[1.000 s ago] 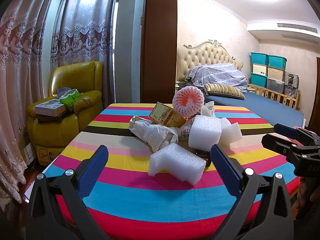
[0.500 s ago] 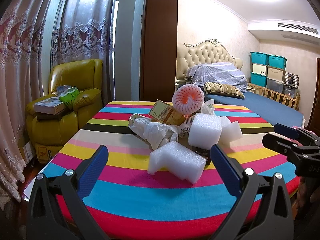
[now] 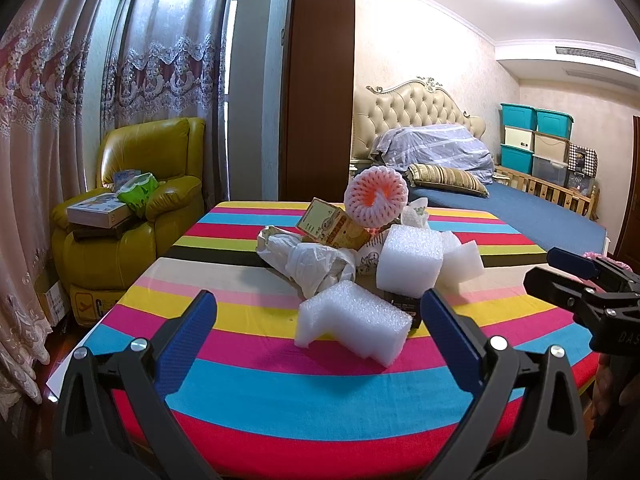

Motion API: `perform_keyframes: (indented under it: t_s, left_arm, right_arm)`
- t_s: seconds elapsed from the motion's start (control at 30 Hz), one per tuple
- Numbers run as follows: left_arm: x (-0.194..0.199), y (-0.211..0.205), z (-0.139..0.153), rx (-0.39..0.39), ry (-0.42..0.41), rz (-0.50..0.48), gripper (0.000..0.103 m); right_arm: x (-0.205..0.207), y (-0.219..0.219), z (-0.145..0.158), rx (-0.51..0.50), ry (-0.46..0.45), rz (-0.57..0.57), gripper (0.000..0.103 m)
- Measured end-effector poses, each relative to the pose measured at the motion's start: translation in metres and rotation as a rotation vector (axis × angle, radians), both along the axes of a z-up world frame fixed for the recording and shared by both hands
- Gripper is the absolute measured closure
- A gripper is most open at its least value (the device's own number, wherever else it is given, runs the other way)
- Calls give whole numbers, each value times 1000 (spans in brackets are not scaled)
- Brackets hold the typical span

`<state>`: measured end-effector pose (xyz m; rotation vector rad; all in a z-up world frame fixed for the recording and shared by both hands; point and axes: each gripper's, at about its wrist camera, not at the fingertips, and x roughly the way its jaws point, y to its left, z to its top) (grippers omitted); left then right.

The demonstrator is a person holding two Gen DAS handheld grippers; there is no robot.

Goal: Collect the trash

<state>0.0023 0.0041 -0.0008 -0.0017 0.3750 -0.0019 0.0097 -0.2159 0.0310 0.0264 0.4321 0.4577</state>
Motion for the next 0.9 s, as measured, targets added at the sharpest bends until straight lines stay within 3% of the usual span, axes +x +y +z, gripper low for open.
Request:
perform_keyframes:
  t_s: [0.17, 0.47, 0.57, 0.73, 0.9]
  left_arm:
    - [-1, -1, -1, 0, -4, -1, 4]
    - [0, -1, -5, -9, -5, -7, 4]
    - [8, 3, -11, -31, 50, -13, 4]
    - [35, 14, -26, -105, 214, -28, 4]
    - [62, 8, -42, -42, 262, -31, 4]
  right_arm:
    - [2, 0, 0, -5, 39, 2, 18]
    - [-1, 3, -4, -5, 28, -1, 18]
    - [5, 2, -9, -34, 75, -5, 18]
    - [20, -5, -14, -63, 115, -63, 18]
    - [26, -18, -20, 7, 110, -95, 18]
